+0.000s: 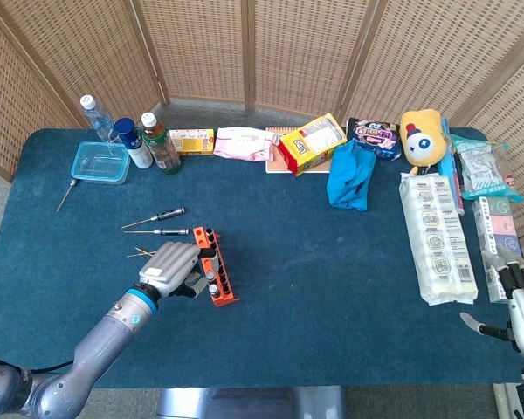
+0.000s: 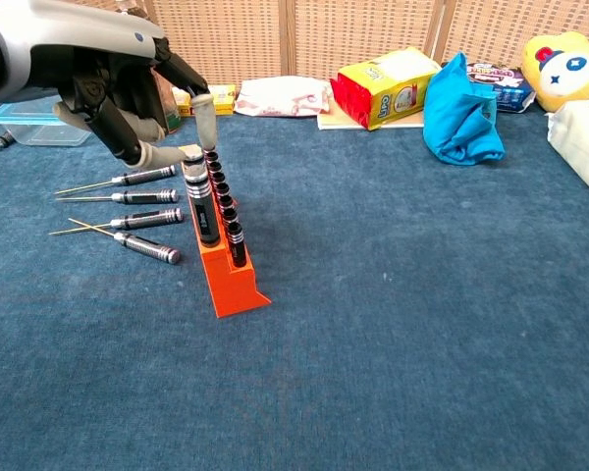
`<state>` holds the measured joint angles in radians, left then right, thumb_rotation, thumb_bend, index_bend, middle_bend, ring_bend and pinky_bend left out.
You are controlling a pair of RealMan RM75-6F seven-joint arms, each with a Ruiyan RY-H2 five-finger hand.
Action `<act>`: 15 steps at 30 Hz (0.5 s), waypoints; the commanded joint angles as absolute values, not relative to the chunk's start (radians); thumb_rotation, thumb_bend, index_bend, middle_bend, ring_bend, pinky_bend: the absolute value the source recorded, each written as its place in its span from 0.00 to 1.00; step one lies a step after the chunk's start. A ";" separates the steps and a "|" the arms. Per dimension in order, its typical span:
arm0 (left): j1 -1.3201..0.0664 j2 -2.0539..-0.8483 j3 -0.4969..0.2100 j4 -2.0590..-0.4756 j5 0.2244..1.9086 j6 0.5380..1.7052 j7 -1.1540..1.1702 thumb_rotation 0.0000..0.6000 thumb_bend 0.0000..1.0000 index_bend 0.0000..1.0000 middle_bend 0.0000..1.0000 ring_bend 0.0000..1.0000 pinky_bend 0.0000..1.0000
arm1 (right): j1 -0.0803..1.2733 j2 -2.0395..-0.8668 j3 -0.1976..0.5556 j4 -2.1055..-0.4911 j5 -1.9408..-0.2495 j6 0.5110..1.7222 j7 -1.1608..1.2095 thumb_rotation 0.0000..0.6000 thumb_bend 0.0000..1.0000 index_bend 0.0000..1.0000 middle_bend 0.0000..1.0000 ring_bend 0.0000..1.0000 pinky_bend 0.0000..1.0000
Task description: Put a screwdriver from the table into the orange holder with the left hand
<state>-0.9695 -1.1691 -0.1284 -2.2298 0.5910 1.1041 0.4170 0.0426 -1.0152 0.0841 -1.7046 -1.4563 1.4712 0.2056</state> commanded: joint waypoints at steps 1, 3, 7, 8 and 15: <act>-0.967 -1.161 -0.133 -2.237 0.592 1.105 0.415 1.00 0.41 0.44 1.00 1.00 0.96 | 0.043 -1.015 0.084 -1.704 -1.456 1.471 0.205 1.00 0.09 0.13 0.04 0.06 0.01; -0.966 -1.155 -0.136 -2.243 0.593 1.104 0.412 1.00 0.41 0.44 1.00 1.00 0.96 | 0.043 -1.016 0.084 -1.704 -1.456 1.470 0.205 1.00 0.09 0.13 0.04 0.06 0.01; -0.960 -1.137 -0.146 -2.258 0.599 1.100 0.398 1.00 0.41 0.44 1.00 1.00 0.96 | 0.043 -1.016 0.083 -1.705 -1.458 1.470 0.202 1.00 0.09 0.13 0.04 0.06 0.01; -0.959 -1.133 -0.147 -2.261 0.601 1.100 0.395 1.00 0.41 0.44 1.00 1.00 0.96 | 0.043 -1.016 0.083 -1.706 -1.458 1.470 0.202 1.00 0.09 0.13 0.04 0.06 0.01; -0.934 -1.077 -0.157 -2.273 0.629 1.096 0.365 1.00 0.41 0.44 1.00 1.00 0.96 | 0.042 -1.015 0.084 -1.705 -1.458 1.472 0.204 1.00 0.09 0.13 0.04 0.06 0.01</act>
